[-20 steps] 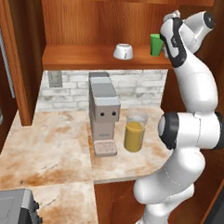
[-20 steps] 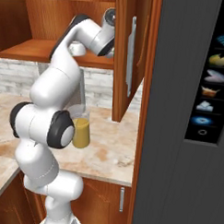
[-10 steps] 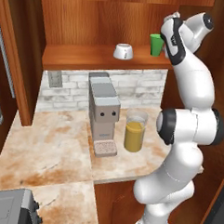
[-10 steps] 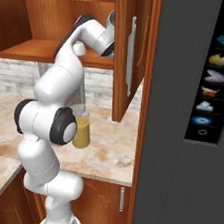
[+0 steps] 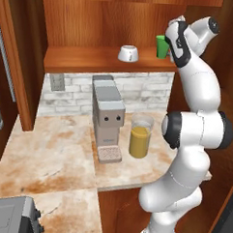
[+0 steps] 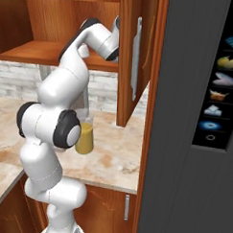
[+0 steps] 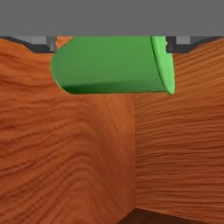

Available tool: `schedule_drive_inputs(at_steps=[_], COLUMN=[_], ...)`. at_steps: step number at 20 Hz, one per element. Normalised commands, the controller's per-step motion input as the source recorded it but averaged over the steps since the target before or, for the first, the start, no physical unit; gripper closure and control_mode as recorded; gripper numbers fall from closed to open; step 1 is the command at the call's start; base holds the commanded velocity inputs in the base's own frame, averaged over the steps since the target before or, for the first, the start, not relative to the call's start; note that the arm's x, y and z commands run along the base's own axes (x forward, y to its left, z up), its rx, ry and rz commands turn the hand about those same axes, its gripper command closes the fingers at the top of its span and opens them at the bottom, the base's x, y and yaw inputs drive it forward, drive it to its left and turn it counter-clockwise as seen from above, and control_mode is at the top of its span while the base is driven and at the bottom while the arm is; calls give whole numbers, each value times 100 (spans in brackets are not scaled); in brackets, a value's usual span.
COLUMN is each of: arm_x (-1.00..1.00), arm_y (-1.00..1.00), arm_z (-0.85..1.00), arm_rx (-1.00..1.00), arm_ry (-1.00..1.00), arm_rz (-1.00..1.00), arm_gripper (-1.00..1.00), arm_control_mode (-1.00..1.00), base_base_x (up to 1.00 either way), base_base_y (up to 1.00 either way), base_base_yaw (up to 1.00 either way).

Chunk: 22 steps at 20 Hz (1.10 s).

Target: There is a tray on the dining counter. Grab the cup, mug, and pitcher and place them on the tray. The pitcher may be placed next to the tray if it cannot fit the tray.

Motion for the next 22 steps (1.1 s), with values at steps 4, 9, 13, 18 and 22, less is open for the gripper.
schedule_drive_inputs(at_steps=[4, 9, 13, 18, 22], arm_x=[19, 19, 9, 0, 0], arm_y=[-2, -3, 0, 0, 1], arm_z=[-6, -1, 0, -5, -4], arm_rx=[0, 0, 0, 0, 0], arm_ry=[0, 0, 1, 3, 4], arm_rz=[0, 0, 0, 0, 0], arm_gripper=[-100, -100, -100, 100, 100], arm_control_mode=[-100, -100, -100, -100, -100], base_base_x=[0, 0, 0, 0, 0], base_base_y=[0, 0, 0, 0, 0], base_base_yaw=[0, 0, 0, 0, 0])
